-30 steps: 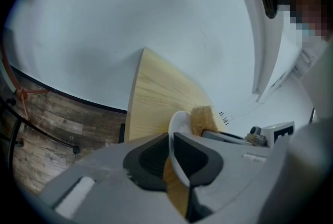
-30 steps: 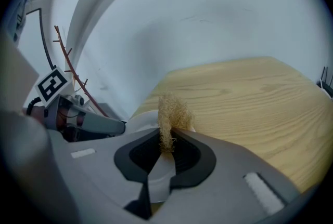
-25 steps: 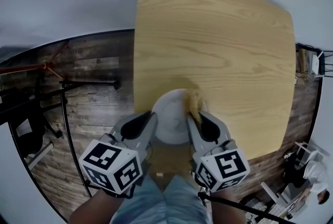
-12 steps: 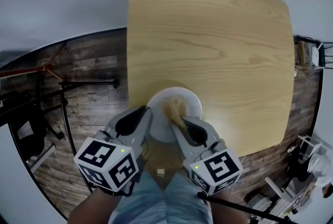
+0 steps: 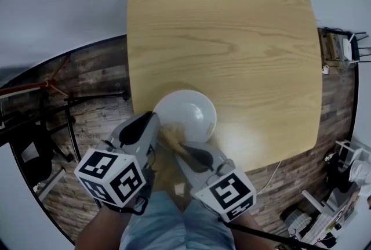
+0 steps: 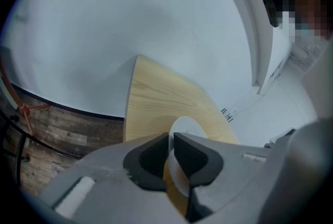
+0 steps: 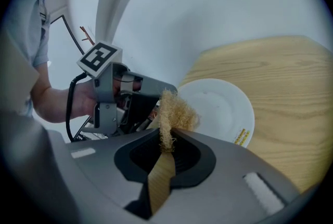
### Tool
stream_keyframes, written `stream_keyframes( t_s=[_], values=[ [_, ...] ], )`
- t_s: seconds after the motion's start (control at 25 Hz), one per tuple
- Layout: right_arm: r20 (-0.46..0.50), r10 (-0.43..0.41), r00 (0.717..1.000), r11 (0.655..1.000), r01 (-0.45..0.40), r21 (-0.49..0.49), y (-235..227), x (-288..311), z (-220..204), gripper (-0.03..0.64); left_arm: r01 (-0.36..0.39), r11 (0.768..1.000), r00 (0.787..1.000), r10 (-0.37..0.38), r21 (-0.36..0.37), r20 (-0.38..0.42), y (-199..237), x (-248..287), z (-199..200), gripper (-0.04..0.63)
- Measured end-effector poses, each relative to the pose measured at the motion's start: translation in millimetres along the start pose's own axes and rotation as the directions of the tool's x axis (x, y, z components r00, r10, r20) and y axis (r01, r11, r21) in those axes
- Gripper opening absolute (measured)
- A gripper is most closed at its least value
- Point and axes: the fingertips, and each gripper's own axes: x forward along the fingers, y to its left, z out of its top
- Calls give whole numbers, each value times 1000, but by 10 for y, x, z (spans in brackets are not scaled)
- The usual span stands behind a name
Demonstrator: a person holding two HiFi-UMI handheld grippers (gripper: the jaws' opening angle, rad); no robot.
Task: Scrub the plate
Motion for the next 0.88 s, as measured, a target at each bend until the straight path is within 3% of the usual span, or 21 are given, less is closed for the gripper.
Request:
stream_keyframes(
  t_s=[0.24, 0.48, 0.88],
  values=[
    [-17, 35, 999, 999, -35, -3, 172, -112, -144, 48, -17, 999, 1000, 17, 41, 19, -35, -55, 24, 52],
    [29, 7, 1000, 1000, -7, 9, 149, -329, -122, 48, -37, 996, 999, 34, 85, 28, -98, -80, 44, 52],
    [123, -197, 973, 980, 194, 41, -406, -658, 234, 48, -46, 994, 999, 45, 101, 12, -224, -59, 15, 52]
  ],
)
